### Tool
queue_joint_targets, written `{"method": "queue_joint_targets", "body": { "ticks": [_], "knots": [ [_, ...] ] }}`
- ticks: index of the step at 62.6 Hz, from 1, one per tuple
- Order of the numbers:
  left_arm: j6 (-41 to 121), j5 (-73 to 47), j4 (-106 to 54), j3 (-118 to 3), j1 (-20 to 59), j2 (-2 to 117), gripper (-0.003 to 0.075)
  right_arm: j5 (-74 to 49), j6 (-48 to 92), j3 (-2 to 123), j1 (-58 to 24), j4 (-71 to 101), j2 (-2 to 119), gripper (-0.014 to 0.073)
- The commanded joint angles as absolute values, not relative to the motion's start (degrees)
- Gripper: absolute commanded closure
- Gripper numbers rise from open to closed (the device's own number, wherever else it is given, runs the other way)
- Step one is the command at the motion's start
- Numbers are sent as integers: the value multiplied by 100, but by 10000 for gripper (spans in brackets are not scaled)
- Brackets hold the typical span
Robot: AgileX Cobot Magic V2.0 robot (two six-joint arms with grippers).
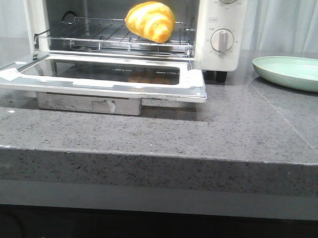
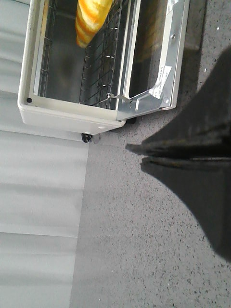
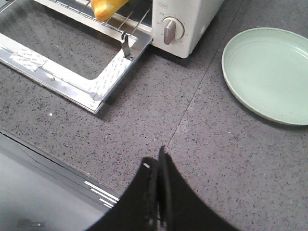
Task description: Put bread in oven
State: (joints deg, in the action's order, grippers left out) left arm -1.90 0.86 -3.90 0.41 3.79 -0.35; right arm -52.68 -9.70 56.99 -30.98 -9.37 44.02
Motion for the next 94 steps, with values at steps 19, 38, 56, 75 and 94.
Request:
{"method": "queue_joint_targets", "body": {
  "ticks": [19, 38, 56, 75, 94],
  "knots": [
    [-202, 548, -404, 177, 433, -163, 739, -4573, -923, 5520, -2748, -989, 4107, 662],
    [-202, 548, -404, 177, 433, -163, 739, -2205, -923, 2854, -828, 32, 1940, 662],
    [-202, 548, -404, 177, 433, -163, 739, -635, -923, 574, -87, 343, 232, 662],
    [-202, 548, -404, 177, 433, -150, 739, 36, -923, -169, -55, 343, -184, 662],
    [-202, 548, -404, 177, 433, -150, 739, 49, -923, -169, -38, 343, -176, 662]
  ]
}}
